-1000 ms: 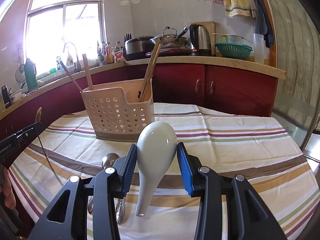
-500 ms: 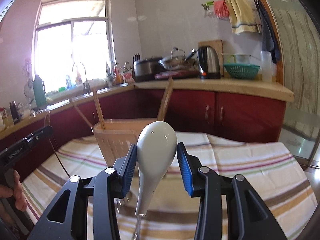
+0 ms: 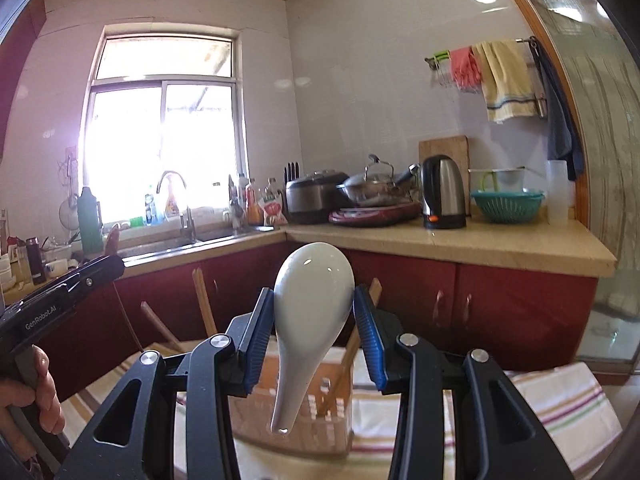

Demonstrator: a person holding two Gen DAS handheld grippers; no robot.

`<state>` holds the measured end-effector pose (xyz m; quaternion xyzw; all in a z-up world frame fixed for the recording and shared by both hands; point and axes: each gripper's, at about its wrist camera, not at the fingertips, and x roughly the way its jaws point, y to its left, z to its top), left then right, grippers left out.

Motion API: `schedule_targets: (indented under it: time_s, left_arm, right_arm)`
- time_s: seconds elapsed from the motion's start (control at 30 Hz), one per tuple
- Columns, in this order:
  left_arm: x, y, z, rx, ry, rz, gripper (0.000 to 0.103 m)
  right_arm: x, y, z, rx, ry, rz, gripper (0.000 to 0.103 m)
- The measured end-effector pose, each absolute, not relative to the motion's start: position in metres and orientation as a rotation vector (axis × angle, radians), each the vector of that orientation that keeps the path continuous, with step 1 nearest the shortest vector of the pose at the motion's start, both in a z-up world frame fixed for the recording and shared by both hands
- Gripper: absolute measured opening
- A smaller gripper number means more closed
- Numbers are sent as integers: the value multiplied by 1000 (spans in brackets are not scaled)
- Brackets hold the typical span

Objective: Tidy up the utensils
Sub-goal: 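Lift both held spoons and carry them over the beige caddy, then lower spoons into caddy, open left tool while right tool releases white spoon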

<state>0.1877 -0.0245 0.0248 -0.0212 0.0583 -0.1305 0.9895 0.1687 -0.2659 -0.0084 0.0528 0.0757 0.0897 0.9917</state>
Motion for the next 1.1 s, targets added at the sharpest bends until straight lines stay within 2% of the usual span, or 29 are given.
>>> schedule_targets:
  time_s: [0.27,0.67,1.1]
  left_arm:
    - [219,-35,27,-15,85,-246,33]
    - [256,-44,-15,17,151,-228,33]
    - [253,-54,-19,71,101,-243,33]
  right_arm:
    - [201,-262,-14,105,149,195,41]
    - [228,-253,-56,94,230,204,41]
    - [237,-251,-86,93,308,203,41]
